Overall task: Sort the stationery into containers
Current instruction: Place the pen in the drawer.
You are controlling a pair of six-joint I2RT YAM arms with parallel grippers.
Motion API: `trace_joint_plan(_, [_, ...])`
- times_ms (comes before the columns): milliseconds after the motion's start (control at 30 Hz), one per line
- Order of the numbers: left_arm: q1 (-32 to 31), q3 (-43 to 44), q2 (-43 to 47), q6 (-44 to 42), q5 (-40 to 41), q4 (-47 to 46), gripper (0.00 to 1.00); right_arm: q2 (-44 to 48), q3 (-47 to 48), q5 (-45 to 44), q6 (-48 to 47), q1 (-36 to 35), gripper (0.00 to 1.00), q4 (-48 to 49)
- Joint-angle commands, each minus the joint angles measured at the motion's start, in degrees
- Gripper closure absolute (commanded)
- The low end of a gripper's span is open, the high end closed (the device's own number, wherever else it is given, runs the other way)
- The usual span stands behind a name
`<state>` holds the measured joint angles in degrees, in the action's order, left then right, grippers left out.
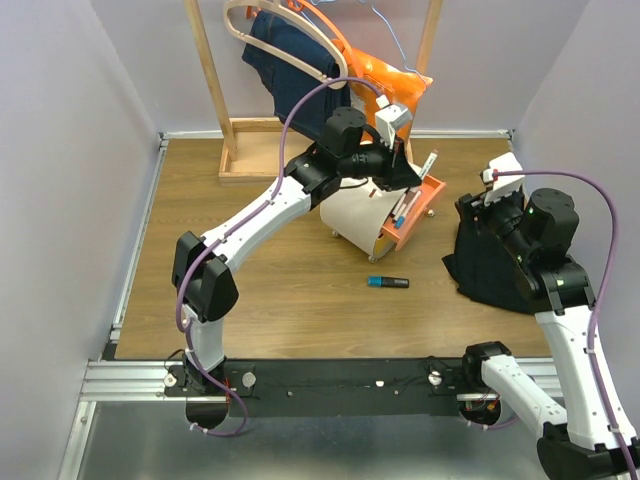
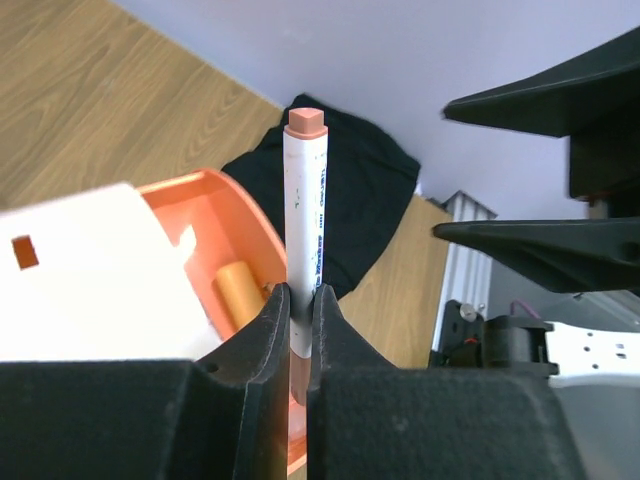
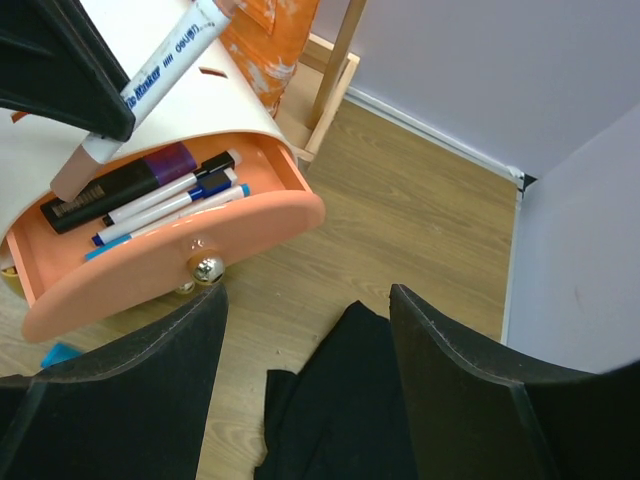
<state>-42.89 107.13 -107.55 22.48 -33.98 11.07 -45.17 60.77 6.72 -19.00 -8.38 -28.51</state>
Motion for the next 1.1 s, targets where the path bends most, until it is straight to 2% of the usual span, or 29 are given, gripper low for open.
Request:
trace_joint_plan(0, [-0.96,1.15,-1.44,-2.97,7.42,3.87,0.98,1.05,-1.53,-0.74,0.9,0.56,0.27,-0.4])
trace_joint_plan(100, [-1.23,1.59,-1.79,-3.76,9.44,4.84,0.9,1.22,-1.71,-0.66,0.9,0.56,0.27,-0.4])
trace_joint_plan(133, [-1.23,1.68,-1.7,-3.59,9.98,4.92,0.83,1.31,-1.8,-0.66,0.81,0.56,0.27,-0.4])
trace_joint_plan(167, [-1.23,1.76,-1.61,-3.5,10.5,5.27,0.65,1.4,-1.8,-0.57,0.81,0.56,0.27,-0.58])
trace_joint_plan(200, [-1.31,1.76,-1.53,-3.58,10.94,5.45,0.59,1.4,-1.89,-0.57,0.64,0.56,0.27,-0.67])
trace_joint_plan(267, [-1.4,1.94,-1.18,-3.67,11.48,5.71,0.48,1.57,-1.97,-0.39,0.63,0.56,0.27,-0.84])
trace_joint_plan(367, [-1.49,2.12,-0.04,-4.02,10.86,5.63,0.4,1.49,-1.89,0.39,0.46,0.56,0.26,-1.45])
trace_joint_plan(467, [-1.49,2.9,1.72,-4.37,10.77,5.45,0.36,1.31,-1.36,4.95,-1.03,0.56,0.25,-4.51])
trace_joint_plan(633, [-0.53,5.01,6.73,-6.83,11.56,6.77,0.3,-1.24,-1.18,26.28,-16.22,0.56,0.24,-18.58])
trace_joint_plan(733, [3.24,3.44,11.99,-8.06,12.44,7.82,0.26,-0.98,-4.69,31.57,-27.28,0.65,0.25,-23.86])
trace_joint_plan(867, [9.83,-2.44,20.33,-11.3,13.05,9.49,0.23,2.09,-14.26,33.09,-37.31,0.56,0.25,-20.55])
trace_joint_plan(1000, [14.85,-7.72,25.36,-17.46,14.99,12.3,0.21,3.07,-22.35,37.13,-55.29,0.56,0.28,-20.71])
trace_joint_plan(1067, [16.43,-9.39,27.73,-18.96,17.18,12.92,0.2,3.86,-26.3,38.71,-56.93,0.56,0.29,-16.44])
